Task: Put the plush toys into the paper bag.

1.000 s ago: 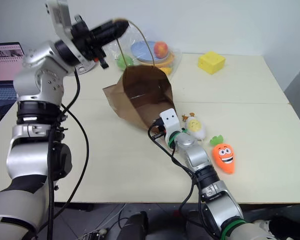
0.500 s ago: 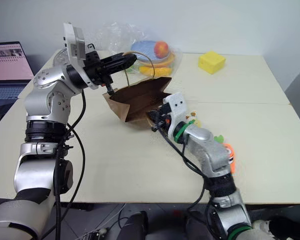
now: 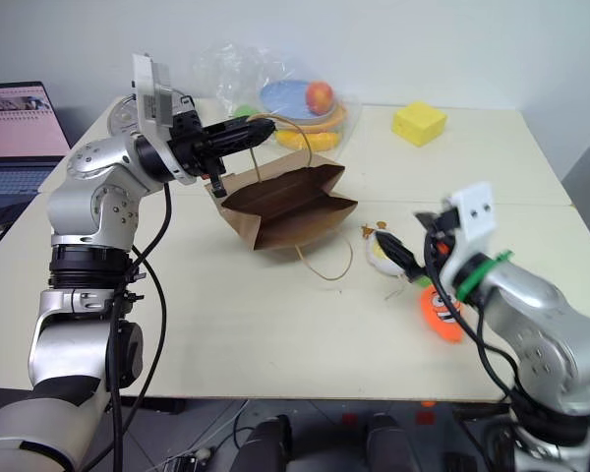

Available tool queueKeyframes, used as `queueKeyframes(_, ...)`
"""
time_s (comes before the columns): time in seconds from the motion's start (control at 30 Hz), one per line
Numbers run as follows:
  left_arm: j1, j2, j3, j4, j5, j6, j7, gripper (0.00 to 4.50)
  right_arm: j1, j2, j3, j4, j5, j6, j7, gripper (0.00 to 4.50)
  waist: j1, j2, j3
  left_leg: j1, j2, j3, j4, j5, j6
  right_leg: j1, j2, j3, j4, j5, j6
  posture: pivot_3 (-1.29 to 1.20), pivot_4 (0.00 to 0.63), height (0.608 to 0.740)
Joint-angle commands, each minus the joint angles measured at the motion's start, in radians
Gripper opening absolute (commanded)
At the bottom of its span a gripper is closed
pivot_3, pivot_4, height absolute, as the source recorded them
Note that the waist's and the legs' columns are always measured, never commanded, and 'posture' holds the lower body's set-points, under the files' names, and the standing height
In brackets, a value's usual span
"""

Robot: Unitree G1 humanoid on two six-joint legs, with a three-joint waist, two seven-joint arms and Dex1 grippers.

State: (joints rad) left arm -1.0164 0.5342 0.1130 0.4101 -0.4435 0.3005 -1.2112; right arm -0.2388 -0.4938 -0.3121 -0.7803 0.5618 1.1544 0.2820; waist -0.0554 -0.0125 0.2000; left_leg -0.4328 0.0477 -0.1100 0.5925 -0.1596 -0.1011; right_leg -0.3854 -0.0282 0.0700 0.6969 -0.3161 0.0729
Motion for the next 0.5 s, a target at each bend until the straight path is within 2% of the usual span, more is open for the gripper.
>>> queueKeyframes(0.03, -0.02, 0.014, 0.01, -0.025, -0.018, 0.003, -0.009, 0.0, 0.116, -0.009, -0.016, -0.086, -0.073, -0.053, -0.061, 4.47, 0.0, 0.0, 0.0, 0.0, 0.0, 0.0, 0.0, 0.0, 0.0, 0.0, 0.0, 0.0, 0.0, 0.0, 0.0, 0.0, 0.15, 0.74)
queueKeyframes(0.17, -0.022, 0.006, 0.005, -0.01, -0.012, -0.005, -0.007, 0.0, 0.262, 0.042, 0.053, -0.098, -0.107, -0.096, -0.092, 4.47, -0.004, 0.0, 0.0, 0.0, 0.0, 0.001, 0.001, 0.0, 0.0, 0.0, 0.0, 0.001, 0.0, 0.0, 0.0, 0.0, 0.15, 0.74)
queueKeyframes(0.5, -0.03, 0.013, 0.002, -0.011, -0.015, 0.001, -0.01, 0.0, 0.361, 0.052, 0.066, -0.106, -0.202, -0.097, -0.154, 4.47, 0.001, 0.0, 0.0, 0.0, 0.0, 0.0, 0.0, 0.0, 0.0, 0.0, 0.0, 0.001, 0.0, 0.0, 0.0, 0.0, 0.15, 0.74)
